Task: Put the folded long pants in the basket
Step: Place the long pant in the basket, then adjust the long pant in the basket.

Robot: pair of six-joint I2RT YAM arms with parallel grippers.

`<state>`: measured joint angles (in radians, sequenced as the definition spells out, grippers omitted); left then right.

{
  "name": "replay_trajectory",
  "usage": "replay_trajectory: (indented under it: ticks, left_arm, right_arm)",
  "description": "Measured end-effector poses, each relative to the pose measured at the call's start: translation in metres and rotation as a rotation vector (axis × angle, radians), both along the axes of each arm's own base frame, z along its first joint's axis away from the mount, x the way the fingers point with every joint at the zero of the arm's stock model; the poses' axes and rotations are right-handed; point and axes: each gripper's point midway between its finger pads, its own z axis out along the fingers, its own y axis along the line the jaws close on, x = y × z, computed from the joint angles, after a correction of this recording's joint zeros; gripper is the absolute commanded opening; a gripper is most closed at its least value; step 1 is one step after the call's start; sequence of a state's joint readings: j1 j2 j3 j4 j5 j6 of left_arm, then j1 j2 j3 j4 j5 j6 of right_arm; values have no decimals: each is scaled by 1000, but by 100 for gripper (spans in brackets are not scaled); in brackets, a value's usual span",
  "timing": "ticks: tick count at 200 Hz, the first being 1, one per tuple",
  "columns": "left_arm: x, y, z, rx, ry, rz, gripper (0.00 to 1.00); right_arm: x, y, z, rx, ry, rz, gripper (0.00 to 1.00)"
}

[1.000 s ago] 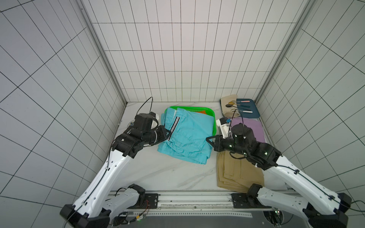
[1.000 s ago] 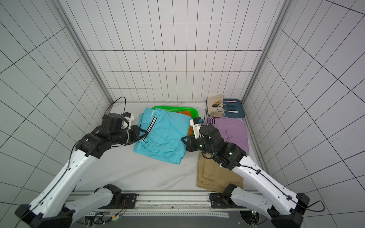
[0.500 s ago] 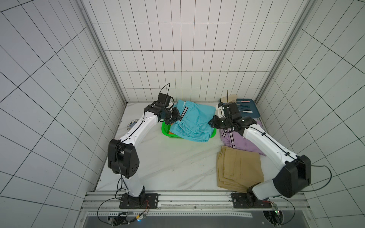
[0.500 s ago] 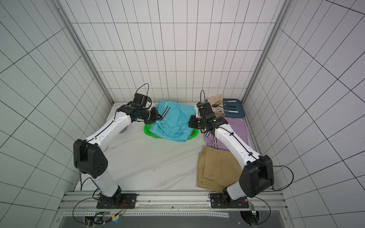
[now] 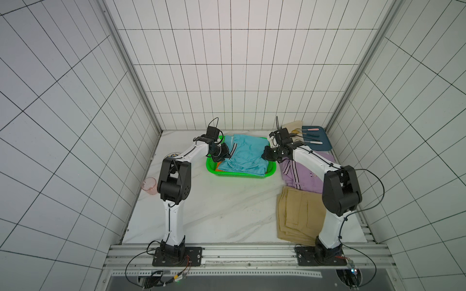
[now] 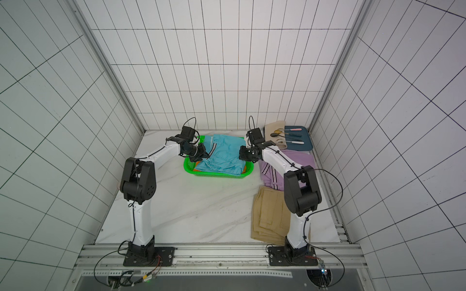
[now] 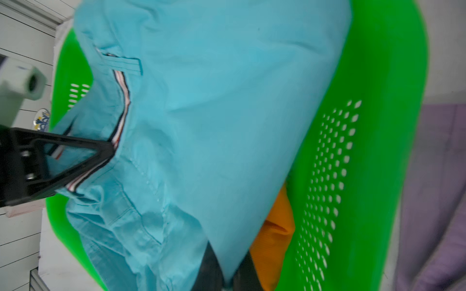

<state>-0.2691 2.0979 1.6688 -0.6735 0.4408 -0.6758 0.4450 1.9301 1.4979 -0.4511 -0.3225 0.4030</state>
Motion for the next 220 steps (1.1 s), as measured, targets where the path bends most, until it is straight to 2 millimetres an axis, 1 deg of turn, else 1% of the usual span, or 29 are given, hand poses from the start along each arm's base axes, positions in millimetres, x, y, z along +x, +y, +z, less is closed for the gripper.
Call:
replay_trajectory:
  ticks: [14, 22, 38, 56, 70, 85, 100, 101, 121, 136, 153, 166, 168, 179, 180, 182, 185, 189, 200, 203, 205, 211, 220]
  left_arm:
    - [1, 1, -2, -8, 0, 5, 0]
    - [0, 2, -4, -15, 1, 8, 0]
    - [-2, 2, -8, -22, 1, 14, 0]
    - [-6, 4, -6, -28, -11, 24, 0]
    - [-9, 6, 2, -32, -25, 34, 0]
    - [-14, 8, 12, -40, -40, 44, 0]
    - [-19, 10, 25, -48, -54, 52, 0]
    - [-20, 10, 28, -50, -60, 53, 0]
    - [-26, 12, 43, -55, -68, 65, 0]
    - [-29, 15, 51, -52, -73, 73, 0]
    - [-31, 16, 49, -43, -60, 77, 0]
    - [-33, 17, 41, -34, -30, 77, 0]
    - [-33, 17, 37, -31, -20, 77, 0]
    - [-32, 16, 27, -29, 5, 74, 0]
    - [-32, 15, 24, -28, 12, 74, 0]
    - [-32, 15, 23, -28, 14, 74, 0]
    - [-31, 15, 17, -28, 28, 73, 0]
    - [-31, 15, 13, -28, 37, 72, 0]
    - [-30, 14, -4, -29, 77, 66, 0]
    - [-29, 14, -5, -31, 80, 65, 0]
    - [-29, 14, -9, -29, 86, 62, 0]
    - [-27, 14, -17, -29, 102, 55, 0]
    - [-24, 13, -21, -32, 110, 48, 0]
  right_arm:
    - [2, -4, -16, -9, 33, -6, 0]
    - [3, -5, -22, -8, 47, -8, 0]
    - [3, -5, -22, 3, 53, -5, 0]
    - [4, -3, -16, 20, 41, -1, 0]
    - [3, -1, -9, 43, 29, 2, 0]
    - [-1, 0, 3, 70, 6, 5, 0]
    - [-5, 1, 23, 101, -28, 9, 0]
    - [-5, 1, 25, 105, -32, 10, 0]
    - [-7, 3, 47, 145, -69, 13, 0]
    - [-8, 5, 51, 163, -69, 15, 0]
    - [-8, 5, 39, 153, -37, 10, 0]
    - [-8, 5, 21, 133, 3, 6, 0]
    - [-8, 5, 15, 127, 15, 4, 0]
    - [-9, 4, -2, 108, 52, 0, 0]
    - [-9, 4, -8, 102, 65, -1, 0]
    - [-9, 4, -8, 102, 65, -1, 0]
    - [-9, 3, -20, 89, 90, -3, 0]
    - [-9, 3, -21, 88, 93, -4, 0]
    - [-8, 3, -38, 65, 127, -8, 0]
    - [-7, 2, -40, 62, 131, -11, 0]
    - [-6, 2, -40, 60, 130, -12, 0]
    - [-3, 2, -37, 64, 122, -14, 0]
    - [1, 1, -34, 63, 112, -17, 0]
